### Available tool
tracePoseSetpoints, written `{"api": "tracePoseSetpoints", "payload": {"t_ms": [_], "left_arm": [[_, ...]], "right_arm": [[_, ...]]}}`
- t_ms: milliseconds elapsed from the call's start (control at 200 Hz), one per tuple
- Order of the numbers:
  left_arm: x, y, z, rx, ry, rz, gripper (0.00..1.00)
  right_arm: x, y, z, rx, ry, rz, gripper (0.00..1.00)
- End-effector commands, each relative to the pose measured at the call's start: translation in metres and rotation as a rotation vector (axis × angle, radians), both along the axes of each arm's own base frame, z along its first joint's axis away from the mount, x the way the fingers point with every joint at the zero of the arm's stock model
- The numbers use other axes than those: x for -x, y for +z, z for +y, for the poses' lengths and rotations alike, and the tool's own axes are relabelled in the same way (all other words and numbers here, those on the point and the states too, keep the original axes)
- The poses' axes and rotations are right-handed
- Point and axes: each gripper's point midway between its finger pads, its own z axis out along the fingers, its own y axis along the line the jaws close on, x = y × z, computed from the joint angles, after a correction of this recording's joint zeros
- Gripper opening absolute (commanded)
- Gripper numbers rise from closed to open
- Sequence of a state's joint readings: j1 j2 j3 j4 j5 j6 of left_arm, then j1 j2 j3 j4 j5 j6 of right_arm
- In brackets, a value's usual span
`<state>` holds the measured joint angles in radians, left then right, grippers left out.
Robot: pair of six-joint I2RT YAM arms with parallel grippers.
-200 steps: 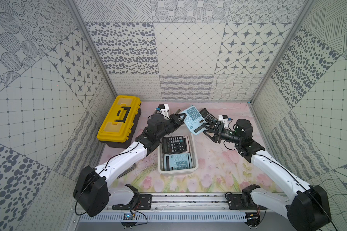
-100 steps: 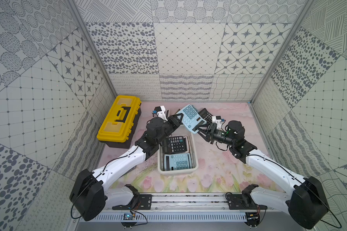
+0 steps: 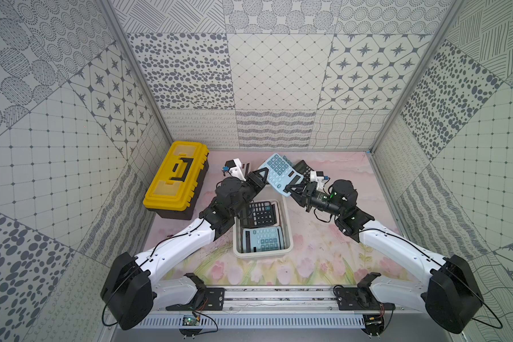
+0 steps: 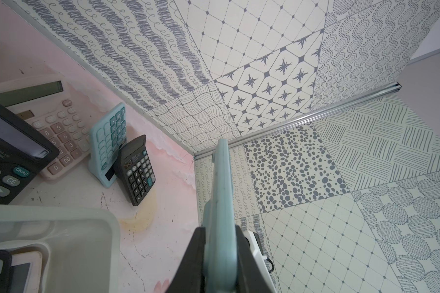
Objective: Put the calculator in the storage box
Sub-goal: Pick up the calculator from the center of the board.
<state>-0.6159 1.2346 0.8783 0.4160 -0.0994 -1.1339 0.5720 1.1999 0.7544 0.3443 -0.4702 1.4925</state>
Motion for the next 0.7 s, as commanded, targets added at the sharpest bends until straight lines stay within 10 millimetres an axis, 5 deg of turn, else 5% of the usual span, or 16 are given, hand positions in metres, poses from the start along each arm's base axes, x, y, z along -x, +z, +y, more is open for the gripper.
{"api": "tracePoseSetpoints", "payload": {"t_ms": [0, 185, 330, 695], "left_arm": [[0.002, 0.019, 0.004, 0.052, 0.025, -0.057, 0.11], [0.008, 0.01, 0.011, -0.042, 0.035, 0.004, 0.67], [0.018, 0.001, 0.028, -0.176, 0.043, 0.106, 0.99], [0.047, -0.039, 0.077, -0.408, -0.093, 0.392, 1.0]], "right_arm": [[-0.003, 0.02, 0.001, -0.025, -0.013, -0.073, 0.04], [-0.001, 0.018, -0.003, 0.068, -0.014, -0.075, 0.0], [0.004, 0.009, -0.011, 0.212, -0.01, -0.073, 0.0], [0.018, -0.031, 0.005, 0.543, 0.218, -0.042, 0.0]]}}
